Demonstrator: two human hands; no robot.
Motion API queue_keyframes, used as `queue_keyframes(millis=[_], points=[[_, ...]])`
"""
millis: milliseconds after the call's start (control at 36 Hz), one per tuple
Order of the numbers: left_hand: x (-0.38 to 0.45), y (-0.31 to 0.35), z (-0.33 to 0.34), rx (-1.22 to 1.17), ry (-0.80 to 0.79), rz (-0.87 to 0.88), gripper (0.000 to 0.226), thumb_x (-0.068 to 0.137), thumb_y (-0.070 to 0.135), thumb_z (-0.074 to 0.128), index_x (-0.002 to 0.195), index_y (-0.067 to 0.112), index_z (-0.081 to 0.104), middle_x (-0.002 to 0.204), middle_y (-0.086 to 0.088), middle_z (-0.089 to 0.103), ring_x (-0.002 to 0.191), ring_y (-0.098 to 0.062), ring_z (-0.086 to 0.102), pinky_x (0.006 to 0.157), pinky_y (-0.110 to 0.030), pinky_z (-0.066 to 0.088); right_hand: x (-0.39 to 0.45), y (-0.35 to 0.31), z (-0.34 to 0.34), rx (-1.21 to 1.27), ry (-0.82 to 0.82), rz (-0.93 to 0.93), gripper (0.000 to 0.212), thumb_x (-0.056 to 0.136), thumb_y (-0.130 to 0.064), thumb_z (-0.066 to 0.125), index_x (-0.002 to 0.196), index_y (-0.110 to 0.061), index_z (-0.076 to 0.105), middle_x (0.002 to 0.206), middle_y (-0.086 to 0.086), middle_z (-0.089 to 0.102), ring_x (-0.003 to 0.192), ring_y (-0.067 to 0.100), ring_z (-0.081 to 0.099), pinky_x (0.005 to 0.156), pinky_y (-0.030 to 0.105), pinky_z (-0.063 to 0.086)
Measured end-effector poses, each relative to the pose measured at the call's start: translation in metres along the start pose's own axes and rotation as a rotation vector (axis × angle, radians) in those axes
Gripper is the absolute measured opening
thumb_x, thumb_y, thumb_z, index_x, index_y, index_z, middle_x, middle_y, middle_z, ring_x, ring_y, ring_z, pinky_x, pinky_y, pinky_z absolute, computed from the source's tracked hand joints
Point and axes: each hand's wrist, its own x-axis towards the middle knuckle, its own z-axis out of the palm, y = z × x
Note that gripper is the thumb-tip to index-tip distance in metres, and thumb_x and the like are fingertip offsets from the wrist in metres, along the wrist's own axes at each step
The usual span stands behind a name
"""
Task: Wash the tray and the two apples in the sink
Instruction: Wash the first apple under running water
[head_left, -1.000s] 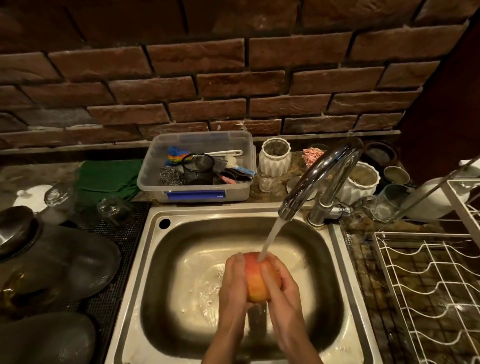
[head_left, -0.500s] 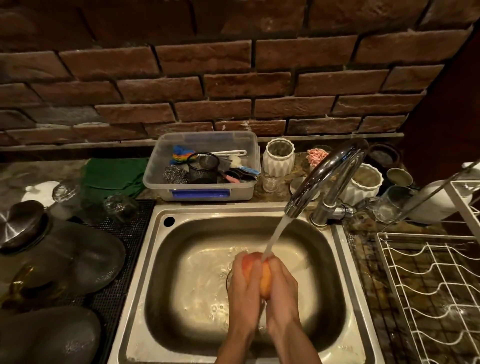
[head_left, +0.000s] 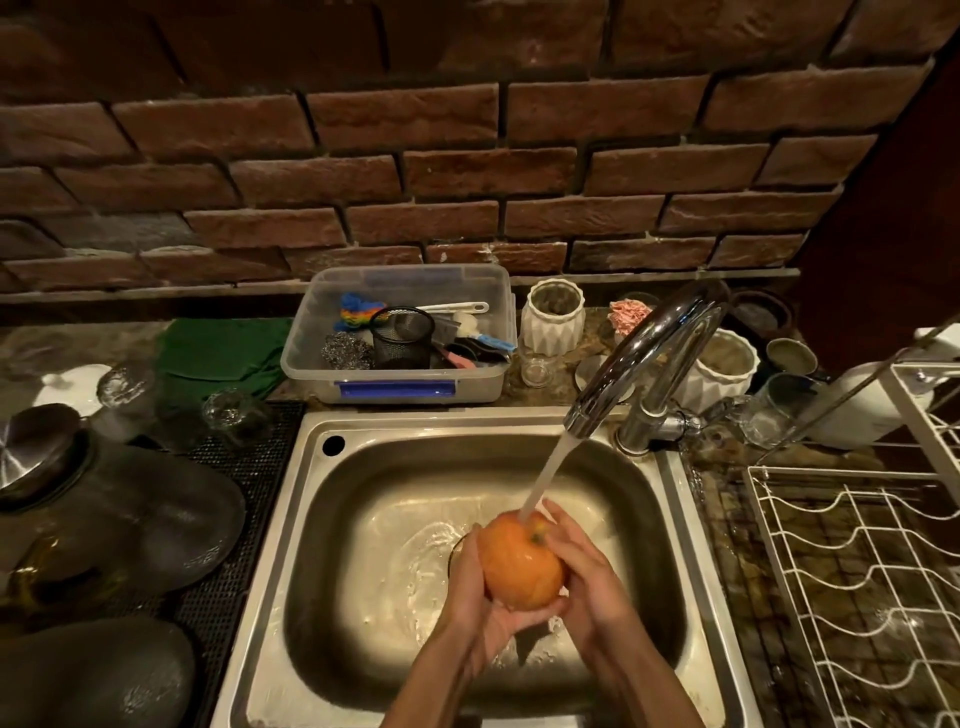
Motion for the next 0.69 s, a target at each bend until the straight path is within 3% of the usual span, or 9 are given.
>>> queue_keyframes(millis=[83, 194, 306, 361, 444, 528, 611, 694], points=[[0.005, 0.005, -0.001, 0.081, 0.024, 0.012, 0.068, 0.091, 0.067, 0.047, 0.135, 0.015, 0.054, 0.133, -0.029, 0.054, 0.111, -0.052, 0.064, 0.077, -0.066, 0.058, 0.005, 0.003, 0.000, -0.120, 0.050, 0.019, 0.031, 0.096, -0.026, 0.064, 0.126, -0.029, 0.068, 0.138, 0.008, 0.059, 0.123, 0.032, 0.058, 0.098, 0.056, 0.055], [0.008, 0.015, -0.001, 0.482, 0.109, 0.138, 0.065, 0.092, 0.070, 0.031, 0.121, 0.024, 0.065, 0.129, -0.021, 0.062, 0.108, -0.041, 0.067, 0.081, -0.060, 0.060, 0.007, 0.005, 0.000, -0.191, 0.102, -0.036, 0.021, 0.102, -0.025, 0.057, 0.118, -0.028, 0.070, 0.130, 0.007, 0.062, 0.114, 0.031, 0.062, 0.079, 0.051, 0.063], [0.004, 0.008, 0.003, 0.402, -0.052, 0.252, 0.048, 0.090, 0.066, 0.054, 0.121, 0.031, 0.064, 0.125, -0.008, 0.067, 0.106, -0.033, 0.072, 0.076, -0.060, 0.061, 0.005, 0.001, 0.013, -0.337, 0.170, -0.143, 0.015, 0.099, -0.030, 0.062, 0.112, -0.033, 0.068, 0.121, 0.000, 0.067, 0.107, 0.020, 0.066, 0.089, 0.045, 0.062], [0.004, -0.001, 0.008, 0.453, -0.071, 0.313, 0.044, 0.083, 0.063, 0.067, 0.115, 0.034, 0.060, 0.114, -0.002, 0.070, 0.096, -0.022, 0.076, 0.068, -0.048, 0.063, 0.003, 0.001, 0.021, -0.294, 0.206, -0.142, 0.011, 0.100, -0.030, 0.062, 0.108, -0.032, 0.068, 0.108, -0.006, 0.073, 0.102, 0.016, 0.068, 0.092, 0.046, 0.061], [0.006, -0.011, 0.013, 0.523, 0.012, 0.457, 0.034, 0.091, 0.058, 0.062, 0.116, 0.036, 0.055, 0.106, 0.002, 0.072, 0.091, -0.009, 0.075, 0.061, -0.028, 0.061, -0.001, 0.000, 0.033, -0.203, 0.253, -0.131, 0.011, 0.101, -0.025, 0.059, 0.105, -0.027, 0.069, 0.087, -0.015, 0.076, 0.092, 0.015, 0.072, 0.089, 0.048, 0.061], [0.008, -0.019, 0.011, 0.653, 0.070, 0.585, 0.015, 0.100, 0.046, 0.053, 0.114, 0.043, 0.053, 0.106, 0.008, 0.072, 0.094, 0.006, 0.069, 0.066, -0.010, 0.055, -0.003, 0.001, 0.040, -0.044, 0.337, -0.121, 0.015, 0.101, -0.019, 0.060, 0.097, -0.012, 0.073, 0.086, 0.001, 0.080, 0.085, 0.022, 0.076, 0.084, 0.047, 0.060], [0.002, -0.028, 0.013, 0.715, 0.115, 0.610, 0.022, 0.103, 0.037, 0.050, 0.112, 0.056, 0.050, 0.115, 0.016, 0.065, 0.105, -0.002, 0.065, 0.088, -0.022, 0.056, 0.000, 0.002, 0.040, 0.136, 0.420, -0.048, 0.023, 0.100, -0.021, 0.062, 0.092, -0.003, 0.075, 0.092, 0.021, 0.078, 0.084, 0.034, 0.073, 0.084, 0.049, 0.060], [-0.005, -0.027, 0.009, 0.617, 0.234, 0.615, 0.023, 0.102, 0.044, 0.046, 0.124, 0.049, 0.052, 0.121, 0.012, 0.061, 0.110, -0.007, 0.062, 0.099, -0.037, 0.054, -0.002, 0.009, 0.042, 0.074, 0.309, -0.028, 0.015, 0.099, -0.020, 0.062, 0.098, -0.013, 0.075, 0.097, 0.013, 0.079, 0.088, 0.031, 0.077, 0.070, 0.039, 0.063]])
